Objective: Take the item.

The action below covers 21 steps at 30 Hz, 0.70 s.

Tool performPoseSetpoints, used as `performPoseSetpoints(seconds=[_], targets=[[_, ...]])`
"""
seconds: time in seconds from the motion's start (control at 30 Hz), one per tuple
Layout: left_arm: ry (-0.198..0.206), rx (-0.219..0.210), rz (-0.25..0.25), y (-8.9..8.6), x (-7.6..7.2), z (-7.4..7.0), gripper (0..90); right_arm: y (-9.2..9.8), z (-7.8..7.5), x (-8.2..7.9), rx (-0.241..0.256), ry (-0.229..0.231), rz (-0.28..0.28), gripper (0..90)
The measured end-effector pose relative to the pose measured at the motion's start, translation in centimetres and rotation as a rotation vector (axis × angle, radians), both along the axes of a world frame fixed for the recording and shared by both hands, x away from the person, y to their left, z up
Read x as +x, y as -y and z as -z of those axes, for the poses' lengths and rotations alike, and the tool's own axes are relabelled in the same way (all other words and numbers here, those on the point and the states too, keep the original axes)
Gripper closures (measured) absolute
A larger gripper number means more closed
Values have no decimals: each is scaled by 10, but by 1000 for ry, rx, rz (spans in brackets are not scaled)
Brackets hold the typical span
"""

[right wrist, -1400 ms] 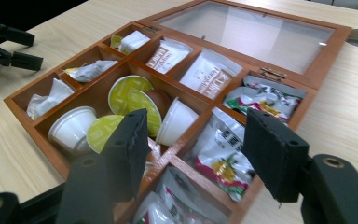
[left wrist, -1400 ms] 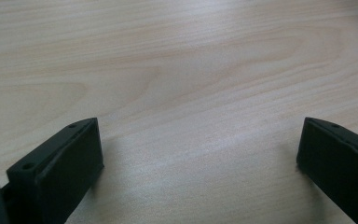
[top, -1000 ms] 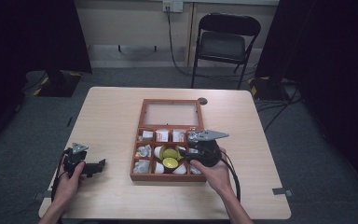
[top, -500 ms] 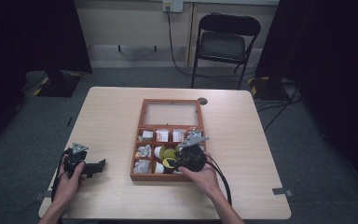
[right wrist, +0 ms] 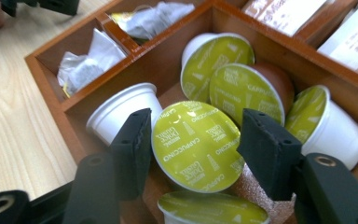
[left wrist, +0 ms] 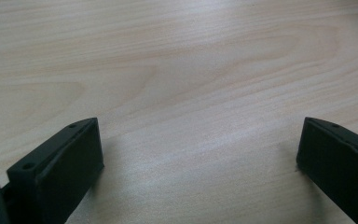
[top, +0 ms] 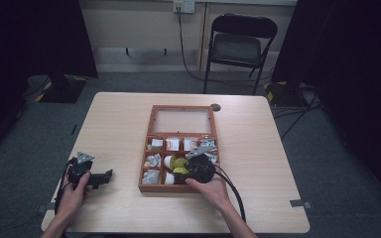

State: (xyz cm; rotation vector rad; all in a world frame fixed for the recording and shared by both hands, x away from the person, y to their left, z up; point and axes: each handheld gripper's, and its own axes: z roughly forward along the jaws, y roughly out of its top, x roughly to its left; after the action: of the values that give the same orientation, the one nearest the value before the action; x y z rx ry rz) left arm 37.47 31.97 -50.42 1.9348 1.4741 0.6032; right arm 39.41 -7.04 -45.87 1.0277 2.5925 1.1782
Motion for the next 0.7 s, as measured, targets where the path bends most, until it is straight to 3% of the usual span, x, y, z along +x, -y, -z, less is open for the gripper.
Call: performPoseSetpoints(seconds=[0.3, 0.7], targets=[[0, 0, 1, 0, 0, 0, 0, -5, 6, 1, -24, -40, 15, 390], [2, 3, 1, 0, 0, 0, 0, -5, 9, 2, -62, -76, 26, 402]])
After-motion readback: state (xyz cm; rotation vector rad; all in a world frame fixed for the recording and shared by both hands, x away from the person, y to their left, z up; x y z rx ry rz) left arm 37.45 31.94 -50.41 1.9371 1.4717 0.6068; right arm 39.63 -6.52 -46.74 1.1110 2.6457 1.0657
